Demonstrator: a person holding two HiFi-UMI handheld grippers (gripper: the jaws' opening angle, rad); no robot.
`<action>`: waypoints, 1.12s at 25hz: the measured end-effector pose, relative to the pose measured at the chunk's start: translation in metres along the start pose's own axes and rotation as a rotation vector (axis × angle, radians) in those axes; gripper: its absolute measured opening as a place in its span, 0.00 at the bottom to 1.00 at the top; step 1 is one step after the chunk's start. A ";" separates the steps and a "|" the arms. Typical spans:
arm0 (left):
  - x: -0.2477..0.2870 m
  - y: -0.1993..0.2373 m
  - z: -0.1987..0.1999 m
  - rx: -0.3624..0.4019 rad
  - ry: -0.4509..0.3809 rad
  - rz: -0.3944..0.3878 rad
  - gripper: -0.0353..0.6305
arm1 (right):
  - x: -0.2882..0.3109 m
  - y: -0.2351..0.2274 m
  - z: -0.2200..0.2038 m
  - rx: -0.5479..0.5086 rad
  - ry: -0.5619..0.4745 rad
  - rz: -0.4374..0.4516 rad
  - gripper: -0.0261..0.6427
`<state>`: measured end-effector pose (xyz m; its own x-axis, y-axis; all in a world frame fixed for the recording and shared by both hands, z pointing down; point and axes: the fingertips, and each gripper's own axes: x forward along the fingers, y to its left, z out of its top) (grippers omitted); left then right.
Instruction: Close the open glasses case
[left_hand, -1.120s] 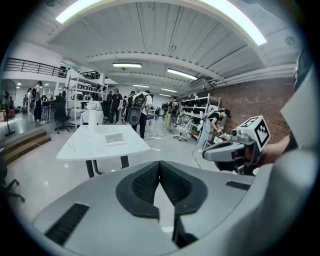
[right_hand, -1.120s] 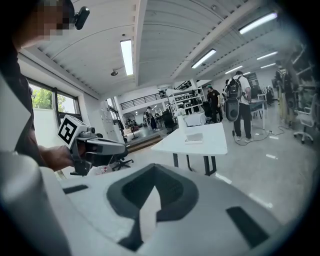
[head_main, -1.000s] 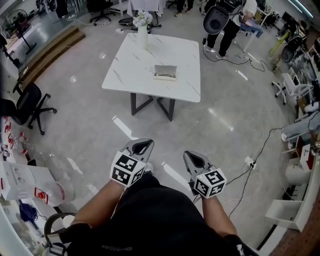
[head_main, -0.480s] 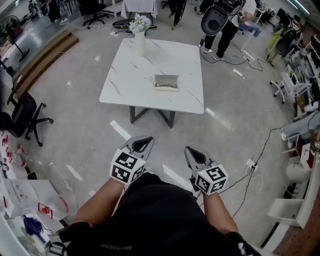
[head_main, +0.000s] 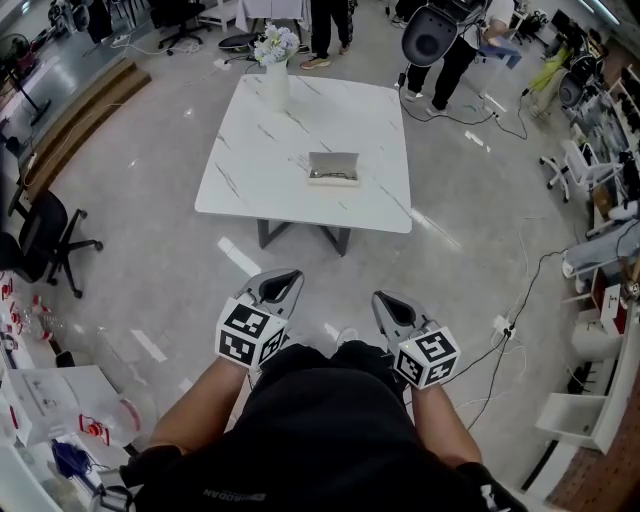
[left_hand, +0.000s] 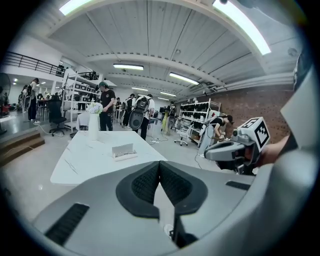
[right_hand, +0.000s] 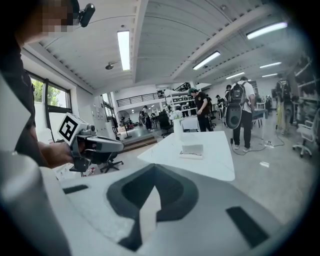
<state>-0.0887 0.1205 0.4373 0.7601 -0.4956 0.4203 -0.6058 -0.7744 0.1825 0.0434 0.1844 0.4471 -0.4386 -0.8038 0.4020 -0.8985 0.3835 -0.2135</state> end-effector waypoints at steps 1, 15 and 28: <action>0.003 0.002 -0.001 -0.001 0.004 0.000 0.06 | 0.002 -0.003 0.000 0.000 0.003 0.000 0.04; 0.092 0.060 0.048 0.000 -0.003 0.087 0.06 | 0.094 -0.094 0.059 -0.024 0.003 0.097 0.04; 0.184 0.107 0.121 -0.025 -0.035 0.209 0.06 | 0.166 -0.188 0.129 -0.092 0.001 0.225 0.04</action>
<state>0.0148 -0.1017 0.4266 0.6244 -0.6583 0.4204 -0.7567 -0.6432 0.1167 0.1417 -0.0799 0.4386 -0.6276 -0.6932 0.3544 -0.7762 0.5925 -0.2156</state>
